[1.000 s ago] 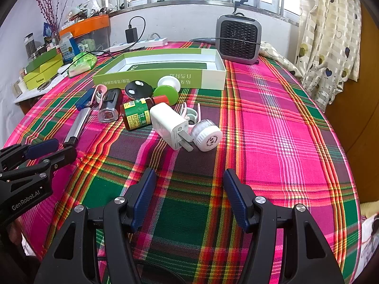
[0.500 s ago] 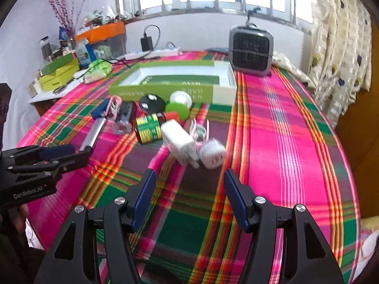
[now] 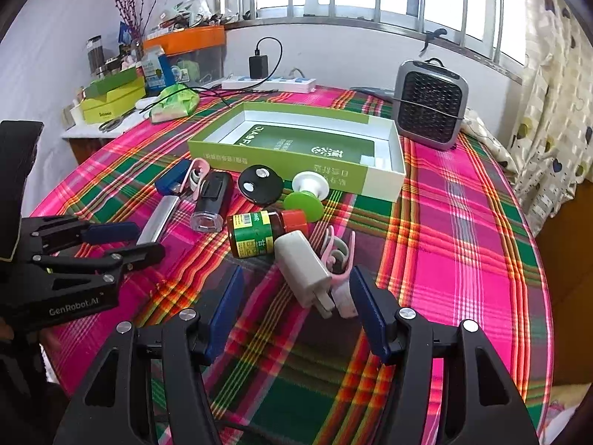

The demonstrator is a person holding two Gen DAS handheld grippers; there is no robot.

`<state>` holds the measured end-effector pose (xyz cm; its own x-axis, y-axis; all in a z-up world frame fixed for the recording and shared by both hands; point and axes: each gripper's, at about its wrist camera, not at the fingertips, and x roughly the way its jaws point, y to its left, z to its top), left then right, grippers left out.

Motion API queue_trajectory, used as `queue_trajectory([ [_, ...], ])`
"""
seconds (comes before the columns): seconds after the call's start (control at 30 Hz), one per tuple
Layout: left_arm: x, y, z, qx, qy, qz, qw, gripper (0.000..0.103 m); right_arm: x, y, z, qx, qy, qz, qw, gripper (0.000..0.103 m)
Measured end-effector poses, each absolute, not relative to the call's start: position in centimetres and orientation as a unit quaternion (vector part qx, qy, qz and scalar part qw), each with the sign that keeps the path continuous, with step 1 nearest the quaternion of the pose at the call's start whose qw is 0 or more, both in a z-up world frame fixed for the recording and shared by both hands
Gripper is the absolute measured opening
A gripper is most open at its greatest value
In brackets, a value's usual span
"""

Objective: Organize rigid objects
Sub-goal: 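Grasp the silver lighter with the left gripper while the right gripper grasps the white plug charger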

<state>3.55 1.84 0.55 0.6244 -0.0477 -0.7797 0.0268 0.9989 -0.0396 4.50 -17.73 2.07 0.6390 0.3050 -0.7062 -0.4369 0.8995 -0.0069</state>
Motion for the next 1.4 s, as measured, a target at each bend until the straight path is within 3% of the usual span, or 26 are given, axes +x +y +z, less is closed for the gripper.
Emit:
queue_trajectory([
  [0.43,5.0,2.8,0.7,-0.010,0.438,-0.024,0.899,0.044,4.9,-17.2,2.1,-0.095,0.372,0.231,0.894,0.060],
  [0.7,5.5,2.6,0.7,-0.001,0.437,-0.025,0.899,0.044,5.4,-17.0,2.0,-0.087,0.378,0.243,0.889,0.046],
  [0.93,5.6,2.5,0.6,0.004,0.435,-0.027,0.900,0.044,5.9,-16.6,1.6,-0.094,0.387,0.242,0.885,0.043],
  [1.0,5.7,2.6,0.5,0.002,0.434,-0.028,0.901,0.044,6.0,-16.6,1.5,-0.094,0.389,0.242,0.884,0.035],
  [1.1,5.6,2.7,0.5,-0.006,0.432,-0.028,0.901,0.044,6.2,-16.5,1.3,-0.094,0.393,0.239,0.883,0.033],
  [1.2,5.7,2.9,0.6,-0.011,0.432,-0.028,0.902,0.042,6.2,-16.7,1.2,-0.091,0.394,0.237,0.884,0.026],
  [1.4,5.7,3.0,0.6,-0.019,0.431,-0.024,0.902,0.029,6.3,-16.9,1.2,-0.086,0.395,0.234,0.884,0.023],
])
